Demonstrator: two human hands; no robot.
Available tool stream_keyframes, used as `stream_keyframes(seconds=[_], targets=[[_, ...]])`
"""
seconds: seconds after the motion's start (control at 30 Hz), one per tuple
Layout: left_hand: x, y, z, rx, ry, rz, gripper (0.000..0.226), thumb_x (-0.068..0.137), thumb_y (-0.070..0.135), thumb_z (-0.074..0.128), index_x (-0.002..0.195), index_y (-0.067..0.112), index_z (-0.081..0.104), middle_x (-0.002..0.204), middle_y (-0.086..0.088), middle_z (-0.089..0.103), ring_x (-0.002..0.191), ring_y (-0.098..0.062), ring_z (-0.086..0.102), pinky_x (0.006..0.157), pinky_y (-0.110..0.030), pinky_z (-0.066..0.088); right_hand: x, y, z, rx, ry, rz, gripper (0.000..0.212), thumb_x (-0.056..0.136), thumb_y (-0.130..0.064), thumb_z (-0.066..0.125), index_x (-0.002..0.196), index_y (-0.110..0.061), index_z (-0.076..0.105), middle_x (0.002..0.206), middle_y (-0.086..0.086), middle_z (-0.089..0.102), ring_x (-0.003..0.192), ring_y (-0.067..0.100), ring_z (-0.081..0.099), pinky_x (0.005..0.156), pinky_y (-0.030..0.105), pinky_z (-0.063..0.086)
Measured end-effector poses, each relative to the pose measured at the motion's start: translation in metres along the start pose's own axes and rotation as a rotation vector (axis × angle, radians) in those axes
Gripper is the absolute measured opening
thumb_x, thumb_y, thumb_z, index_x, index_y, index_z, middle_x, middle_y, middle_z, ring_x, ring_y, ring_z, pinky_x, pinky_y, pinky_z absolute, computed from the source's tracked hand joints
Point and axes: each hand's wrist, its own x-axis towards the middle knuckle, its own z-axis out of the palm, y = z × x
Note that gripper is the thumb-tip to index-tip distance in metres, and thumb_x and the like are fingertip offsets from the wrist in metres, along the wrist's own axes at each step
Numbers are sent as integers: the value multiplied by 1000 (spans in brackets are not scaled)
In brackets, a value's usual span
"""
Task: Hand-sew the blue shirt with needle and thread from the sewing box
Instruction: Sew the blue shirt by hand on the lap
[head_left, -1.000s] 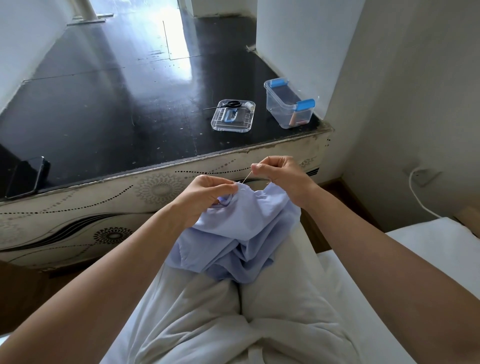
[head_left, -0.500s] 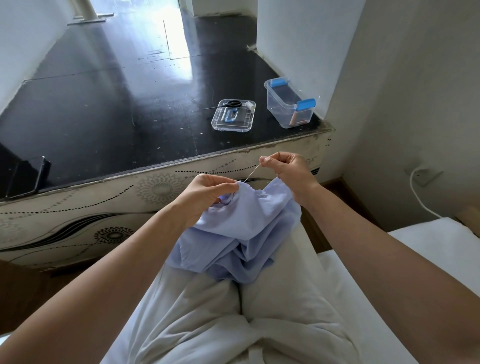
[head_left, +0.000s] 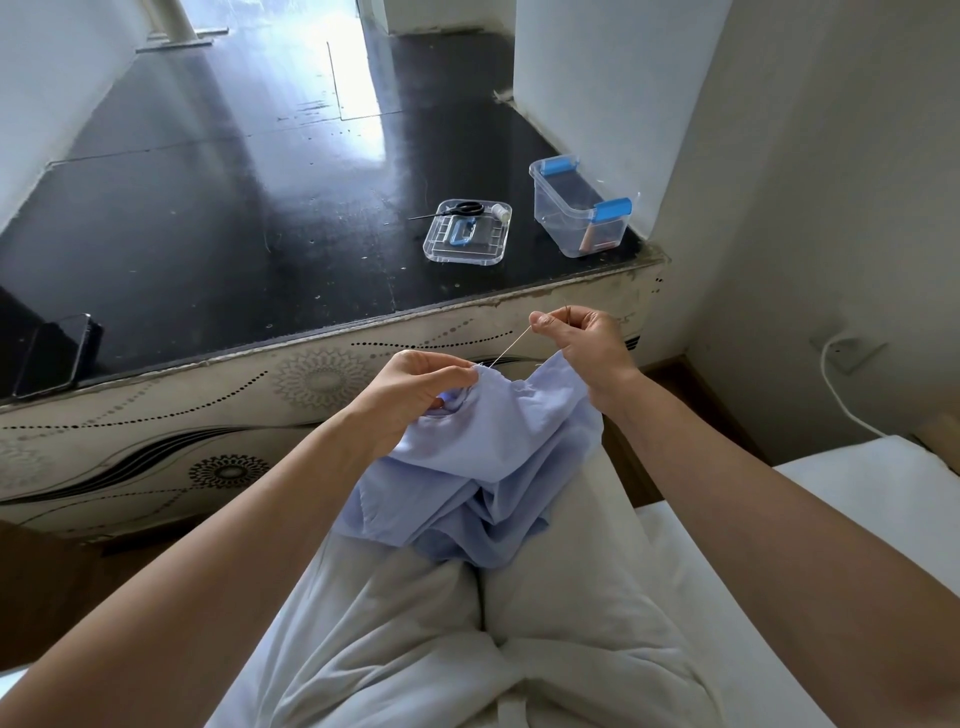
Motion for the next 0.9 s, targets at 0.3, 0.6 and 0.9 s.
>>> stream_keyframes(seconds=[0.3, 0.6, 0.9], targets=[[-1, 5, 8, 43, 61, -26, 36, 73, 21, 71, 82, -13, 64, 71, -10, 44, 69, -21, 41, 66, -29, 38, -4, -2, 1, -17, -6, -33, 18, 90, -25, 69, 76, -15, 63, 78, -2, 65, 75, 5, 57, 61, 5, 43], [0, 6, 19, 31, 204, -184, 16, 67, 17, 61, 59, 10, 48, 61, -8, 37, 61, -22, 32, 57, -25, 29, -8, -5, 4, 30, 1, -57, 17, 88, -25, 70, 80, -12, 63, 74, -4, 63, 66, 5, 58, 57, 3, 46], [4, 3, 21, -8, 253, -209, 8, 73, 10, 59, 70, 8, 52, 61, -7, 36, 69, -22, 33, 61, -28, 31, -11, -3, 9, 53, 30, -35, 17, 91, -23, 67, 78, -14, 61, 75, -4, 63, 69, 5, 58, 58, 3, 44]])
